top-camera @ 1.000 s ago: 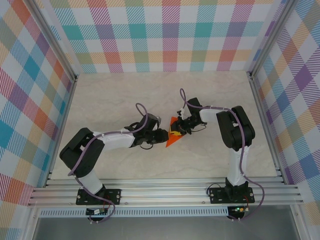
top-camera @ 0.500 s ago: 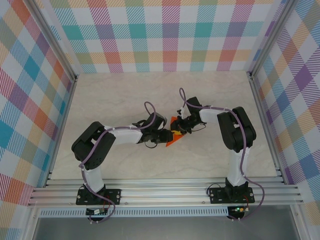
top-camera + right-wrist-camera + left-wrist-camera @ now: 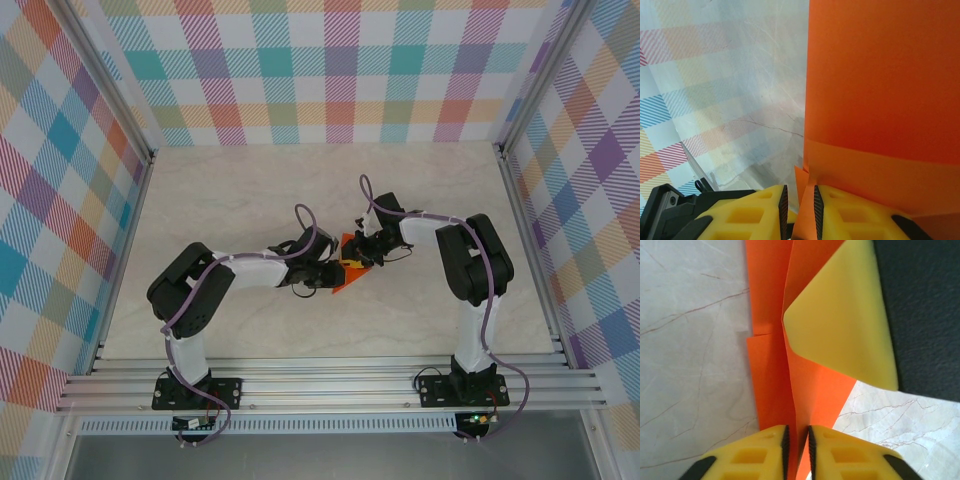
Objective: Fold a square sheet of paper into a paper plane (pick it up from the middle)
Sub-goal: Fourth fold the wing at the center of the table.
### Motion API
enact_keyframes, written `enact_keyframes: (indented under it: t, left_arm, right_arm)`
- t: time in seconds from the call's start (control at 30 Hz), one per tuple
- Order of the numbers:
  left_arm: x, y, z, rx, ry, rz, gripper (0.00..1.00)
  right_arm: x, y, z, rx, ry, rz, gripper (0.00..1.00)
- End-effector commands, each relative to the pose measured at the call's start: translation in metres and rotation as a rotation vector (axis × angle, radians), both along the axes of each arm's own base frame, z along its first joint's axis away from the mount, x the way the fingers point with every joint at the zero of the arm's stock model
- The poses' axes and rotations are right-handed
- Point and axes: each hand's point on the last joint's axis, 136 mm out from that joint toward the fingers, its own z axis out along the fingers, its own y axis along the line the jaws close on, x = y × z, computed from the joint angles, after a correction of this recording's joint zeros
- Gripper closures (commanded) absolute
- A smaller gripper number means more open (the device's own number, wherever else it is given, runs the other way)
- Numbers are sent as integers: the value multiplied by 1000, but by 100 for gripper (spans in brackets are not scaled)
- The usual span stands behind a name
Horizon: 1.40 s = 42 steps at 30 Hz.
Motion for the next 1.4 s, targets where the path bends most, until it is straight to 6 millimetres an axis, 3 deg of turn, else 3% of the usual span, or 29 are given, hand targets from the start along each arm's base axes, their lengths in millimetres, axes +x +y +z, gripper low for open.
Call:
enact_keyframes:
  t: [0.0,0.2,0.43,0.7,0.97,1.2,1.37]
  left_arm:
    - [-4,-2,-5,15,17,-25,86]
    - [-7,0,-8,-43,29,12,97]
    - [-6,3,-6,-127,42,54,98]
    - [-7,4,-4,-163,39,68,98]
    - [-6,4,-5,-159,35,66,94]
    - [-1,1,-2,-154,25,64,78]
    - [4,-2,-3,-133,21,52,77]
  right_arm:
    - [-2,3,18,37,-23,14,76]
    - [-2,0,24,26,-44,8,74]
    - [2,-9,29,-6,-77,-24,72]
    - [-1,-6,17,4,-39,-14,72]
    - [2,0,8,24,-11,6,75]
    - [0,2,6,33,-3,21,76]
    - [-1,3,7,43,0,26,76]
